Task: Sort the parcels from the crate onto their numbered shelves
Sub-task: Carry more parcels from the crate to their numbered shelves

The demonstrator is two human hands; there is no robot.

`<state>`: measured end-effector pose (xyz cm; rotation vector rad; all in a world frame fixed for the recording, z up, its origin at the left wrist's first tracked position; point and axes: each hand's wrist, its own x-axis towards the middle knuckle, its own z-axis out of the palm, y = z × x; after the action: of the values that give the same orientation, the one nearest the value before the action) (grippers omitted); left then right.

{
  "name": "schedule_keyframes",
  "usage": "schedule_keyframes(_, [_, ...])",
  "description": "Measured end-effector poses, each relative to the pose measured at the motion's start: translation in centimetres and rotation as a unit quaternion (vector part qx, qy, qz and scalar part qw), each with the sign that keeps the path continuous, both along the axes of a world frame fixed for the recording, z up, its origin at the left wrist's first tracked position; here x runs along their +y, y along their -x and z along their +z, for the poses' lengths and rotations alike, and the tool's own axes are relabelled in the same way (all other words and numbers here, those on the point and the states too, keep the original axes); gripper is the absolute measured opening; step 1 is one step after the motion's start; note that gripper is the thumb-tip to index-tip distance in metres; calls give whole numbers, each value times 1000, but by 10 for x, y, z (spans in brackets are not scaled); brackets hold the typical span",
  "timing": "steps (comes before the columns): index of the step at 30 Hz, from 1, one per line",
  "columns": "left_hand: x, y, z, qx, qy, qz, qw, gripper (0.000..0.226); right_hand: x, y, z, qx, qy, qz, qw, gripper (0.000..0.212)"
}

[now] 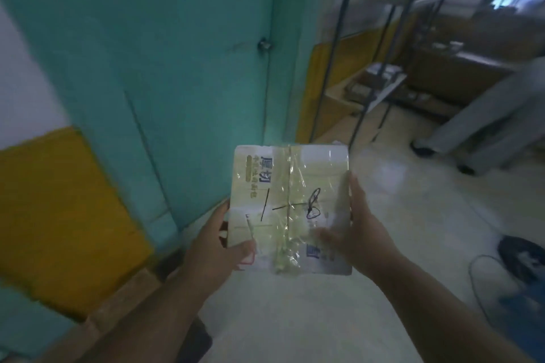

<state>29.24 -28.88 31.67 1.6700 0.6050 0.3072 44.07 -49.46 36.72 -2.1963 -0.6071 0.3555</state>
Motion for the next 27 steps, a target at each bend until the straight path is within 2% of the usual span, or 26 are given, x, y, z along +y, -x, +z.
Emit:
schedule_keyframes(7, [-92,-154,-3,17,-3,-105,994,89,-130,-134,5,30,31,-46,998,115])
schedule_keyframes(14, [-106,-305,-9,66,-76,-196,975,98,-163,-281,-20,41,54,-55,996,114])
schedule_keyframes(18, [-117,-428,-20,83,-59,-261,960,103,-187,-375,-32,44,53,-106,992,114])
schedule_keyframes(23, [-169,-581,-6,91,-109,-336,931,105,-252,-483,-17,66,62,-188,978,118])
schedule_keyframes(27, [-219,-695,-8,77,-132,-385,910,107,-306,-559,-16,35,52,-249,966,109])
